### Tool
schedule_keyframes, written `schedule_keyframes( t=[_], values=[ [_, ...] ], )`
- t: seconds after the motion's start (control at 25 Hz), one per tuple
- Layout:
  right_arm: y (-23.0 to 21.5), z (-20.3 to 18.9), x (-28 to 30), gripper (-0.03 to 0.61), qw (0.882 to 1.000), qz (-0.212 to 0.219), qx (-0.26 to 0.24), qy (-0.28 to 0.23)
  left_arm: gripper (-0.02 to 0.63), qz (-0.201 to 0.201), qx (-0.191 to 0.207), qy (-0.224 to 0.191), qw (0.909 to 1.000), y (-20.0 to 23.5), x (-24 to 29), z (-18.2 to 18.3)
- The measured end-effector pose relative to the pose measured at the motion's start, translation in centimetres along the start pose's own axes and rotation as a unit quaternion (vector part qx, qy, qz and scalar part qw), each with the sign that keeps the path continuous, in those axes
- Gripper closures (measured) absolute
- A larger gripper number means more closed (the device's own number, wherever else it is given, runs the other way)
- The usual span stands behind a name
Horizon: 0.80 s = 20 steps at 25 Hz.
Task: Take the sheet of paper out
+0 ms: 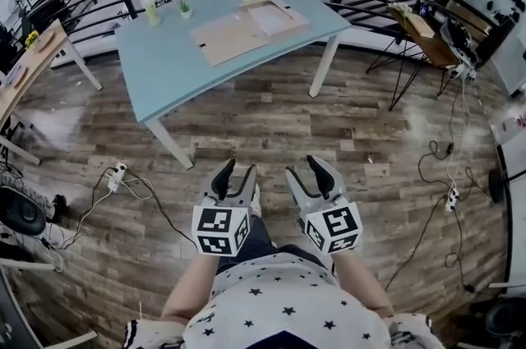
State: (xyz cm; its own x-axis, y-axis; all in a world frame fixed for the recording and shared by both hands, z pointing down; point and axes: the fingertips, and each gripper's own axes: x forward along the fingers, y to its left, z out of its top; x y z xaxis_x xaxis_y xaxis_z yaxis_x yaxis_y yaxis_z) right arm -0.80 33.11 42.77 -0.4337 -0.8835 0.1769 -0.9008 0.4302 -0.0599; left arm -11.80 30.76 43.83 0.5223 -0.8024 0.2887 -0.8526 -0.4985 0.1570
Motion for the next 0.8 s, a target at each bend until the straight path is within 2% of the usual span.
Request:
schedule_keyframes(
  t=[0.36, 0.8],
  values=[
    [-2.8, 0.2, 2.6, 0.379, 1.0, -0.001, 0.006, -0.002, 0.439, 0.003, -0.004, -0.001, 1.0, 0.9, 3.6, 0.8],
    [-8.5, 1.2, 9.5, 0.379, 1.0, -0.005, 0.006, 0.003, 0.442, 0.0, -0.006, 0.002, 1.0, 3.5, 12.0, 3.1]
  ],
)
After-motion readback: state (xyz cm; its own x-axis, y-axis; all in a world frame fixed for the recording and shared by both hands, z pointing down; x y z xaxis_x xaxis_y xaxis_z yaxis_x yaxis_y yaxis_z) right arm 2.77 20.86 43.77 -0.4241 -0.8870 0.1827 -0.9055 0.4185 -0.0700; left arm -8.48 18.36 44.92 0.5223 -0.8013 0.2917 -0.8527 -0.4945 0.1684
